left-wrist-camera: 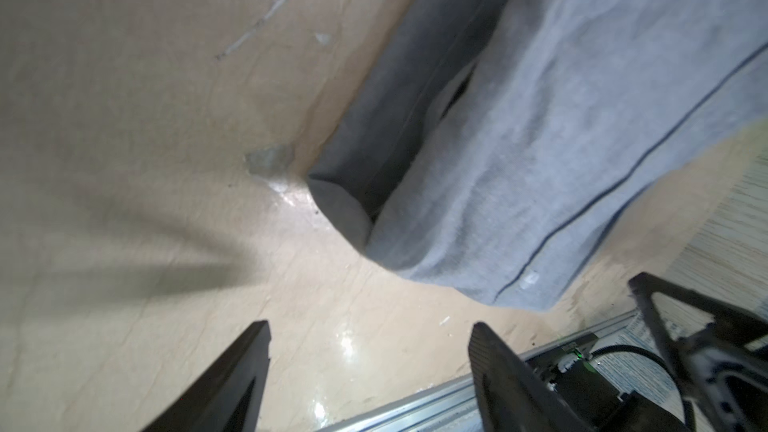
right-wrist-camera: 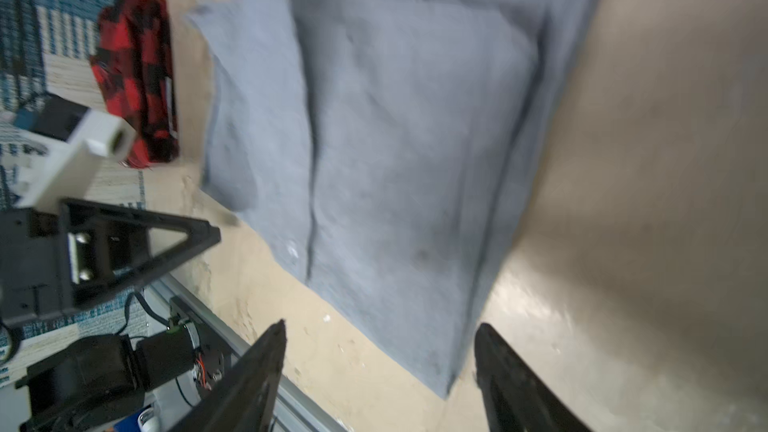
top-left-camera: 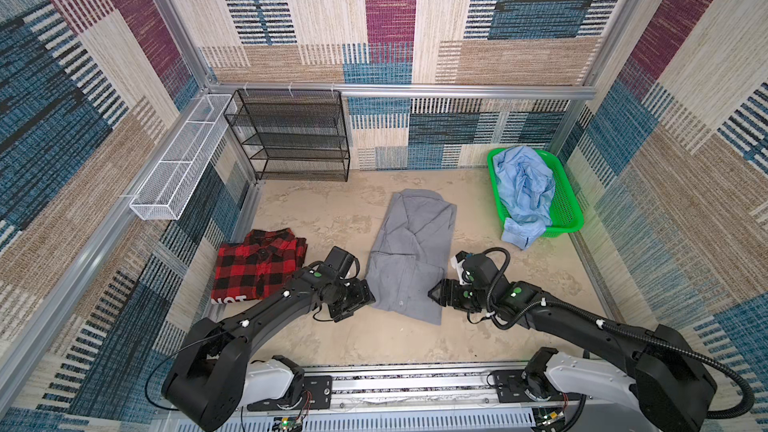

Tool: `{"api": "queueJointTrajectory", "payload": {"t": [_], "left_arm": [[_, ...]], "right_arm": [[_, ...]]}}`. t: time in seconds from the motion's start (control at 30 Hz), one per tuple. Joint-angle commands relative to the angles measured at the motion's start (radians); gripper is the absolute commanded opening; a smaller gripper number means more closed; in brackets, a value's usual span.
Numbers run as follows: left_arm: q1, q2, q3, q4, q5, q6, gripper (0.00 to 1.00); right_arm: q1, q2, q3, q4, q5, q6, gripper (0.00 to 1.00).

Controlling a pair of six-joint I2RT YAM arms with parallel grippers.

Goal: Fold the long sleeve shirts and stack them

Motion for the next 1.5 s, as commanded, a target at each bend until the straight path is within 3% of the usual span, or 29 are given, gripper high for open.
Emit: {"api": "queueJointTrajectory", "payload": {"t": [0.0,0.17,0.27,0.43,0.63,0.83,0.97,1.23,1.33,1.47], "left_arm": [[-0.018,-0.073,-0.026,0.008,-0.017,-0.078,0.79],[-0.108,-0.18,-0.066,0.009,-0.077,-0.187,0.79],[-0.16,-0.207,-0.089,0.022,-0.107,-0.236,0.79],[-0.19,-0.236,-0.138,0.042,-0.12,-0.27,0.78],[-0.197,-0.241,-0.165,0.065,-0.115,-0.271,0.78],[-0.197,-0.234,-0.166,0.078,-0.102,-0.26,0.78],[-0.197,-0.246,-0.175,0.082,-0.106,-0.258,0.78],[-0.154,-0.302,-0.153,-0.031,-0.157,-0.177,0.78],[-0.073,-0.351,-0.147,-0.098,-0.153,-0.094,0.79],[0.124,-0.395,-0.114,-0.157,-0.075,0.1,0.79]], "right_arm": [[-0.015,0.085,0.115,-0.008,0.115,-0.159,0.74],[-0.106,0.296,0.325,0.038,0.056,-0.312,0.73],[-0.192,0.416,0.407,0.061,0.015,-0.336,0.72],[-0.265,0.577,0.479,0.088,0.076,-0.338,0.7],[-0.267,0.649,0.409,0.136,0.074,-0.302,0.68],[-0.259,0.586,0.244,0.189,0.021,-0.242,0.67],[-0.186,0.506,0.113,0.239,-0.036,-0.153,0.66],[0.078,0.295,-0.072,0.252,-0.027,0.22,0.68],[0.166,0.187,-0.105,0.239,0.009,0.313,0.68],[0.28,0.177,-0.03,0.166,0.013,0.342,0.69]]}}
